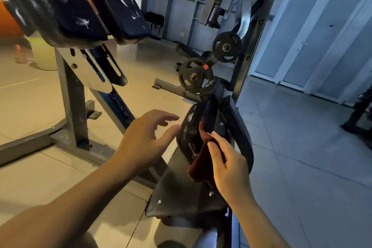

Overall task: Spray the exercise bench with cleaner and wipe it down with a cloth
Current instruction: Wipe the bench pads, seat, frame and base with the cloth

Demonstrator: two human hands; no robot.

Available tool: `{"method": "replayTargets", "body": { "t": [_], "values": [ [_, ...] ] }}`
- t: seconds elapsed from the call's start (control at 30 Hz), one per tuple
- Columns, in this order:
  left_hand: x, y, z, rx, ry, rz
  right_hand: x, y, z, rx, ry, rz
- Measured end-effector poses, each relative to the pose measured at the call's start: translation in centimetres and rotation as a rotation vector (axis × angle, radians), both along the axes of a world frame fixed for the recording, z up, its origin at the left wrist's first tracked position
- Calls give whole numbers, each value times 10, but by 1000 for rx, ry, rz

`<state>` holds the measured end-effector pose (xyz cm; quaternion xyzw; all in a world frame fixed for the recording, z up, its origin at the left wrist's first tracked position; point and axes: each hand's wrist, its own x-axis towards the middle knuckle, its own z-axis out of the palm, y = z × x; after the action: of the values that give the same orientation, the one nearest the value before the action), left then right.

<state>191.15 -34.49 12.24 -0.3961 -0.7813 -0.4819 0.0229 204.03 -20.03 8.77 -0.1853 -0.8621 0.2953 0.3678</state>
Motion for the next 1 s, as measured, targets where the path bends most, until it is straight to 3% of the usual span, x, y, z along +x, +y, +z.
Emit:
{"method": "replayTargets", "body": {
  "t": [0.17,0.3,0.47,0.63,0.7,0.87,1.0],
  "values": [
    [37,-12,-10,7,97,-311,7,-44,29,-388,206,85],
    [44,-22,-10,129,-97,-412,11,-69,38,-771,242,277],
    [46,-34,-6,157,-88,-326,20,-74,43,-806,143,351],
    [42,-52,23,-20,-18,-367,33,-57,65,-851,-71,559],
    [35,-60,34,-31,-7,-376,37,-52,74,-758,-167,612],
    [10,-68,28,32,-18,-293,26,-46,72,-445,-209,447],
    [-29,-64,11,-82,167,-102,-4,-40,64,-37,-196,270]
  ]
}}
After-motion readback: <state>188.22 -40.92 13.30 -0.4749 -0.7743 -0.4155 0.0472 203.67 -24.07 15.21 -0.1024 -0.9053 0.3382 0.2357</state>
